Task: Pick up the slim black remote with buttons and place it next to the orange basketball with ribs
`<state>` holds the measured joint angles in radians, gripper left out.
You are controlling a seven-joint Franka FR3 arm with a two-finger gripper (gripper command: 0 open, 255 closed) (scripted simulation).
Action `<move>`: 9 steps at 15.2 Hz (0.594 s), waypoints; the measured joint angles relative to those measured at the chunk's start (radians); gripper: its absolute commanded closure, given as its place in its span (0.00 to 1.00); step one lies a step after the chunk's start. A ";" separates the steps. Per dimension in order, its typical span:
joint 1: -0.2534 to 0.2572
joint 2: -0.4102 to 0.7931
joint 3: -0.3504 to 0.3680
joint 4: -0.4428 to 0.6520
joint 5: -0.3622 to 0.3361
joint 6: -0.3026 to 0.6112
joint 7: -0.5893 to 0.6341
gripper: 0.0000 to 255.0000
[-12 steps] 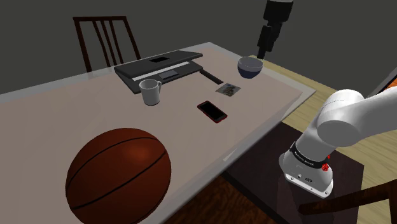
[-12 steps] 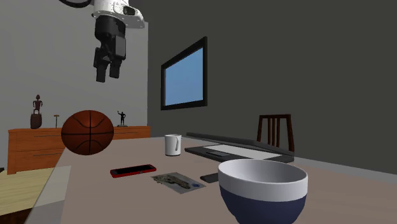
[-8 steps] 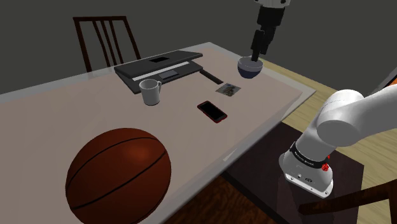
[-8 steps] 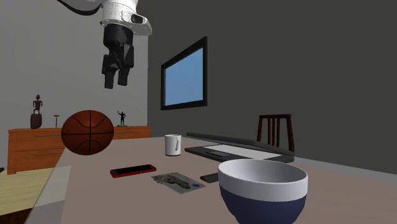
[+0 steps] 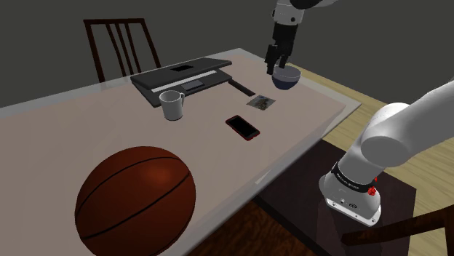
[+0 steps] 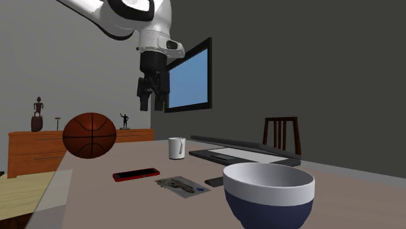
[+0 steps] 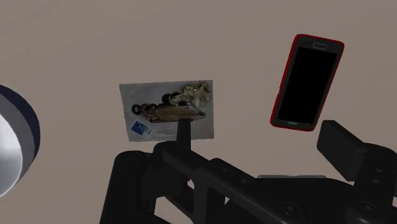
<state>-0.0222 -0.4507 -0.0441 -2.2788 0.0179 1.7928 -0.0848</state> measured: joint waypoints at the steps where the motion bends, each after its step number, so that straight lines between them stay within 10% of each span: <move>1: -0.002 0.032 -0.002 0.011 0.003 0.023 0.004 0.00; 9: -0.027 0.294 -0.040 0.104 0.028 0.200 0.006 0.00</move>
<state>-0.0488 -0.1567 -0.0844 -2.1746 0.0457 1.9931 -0.0792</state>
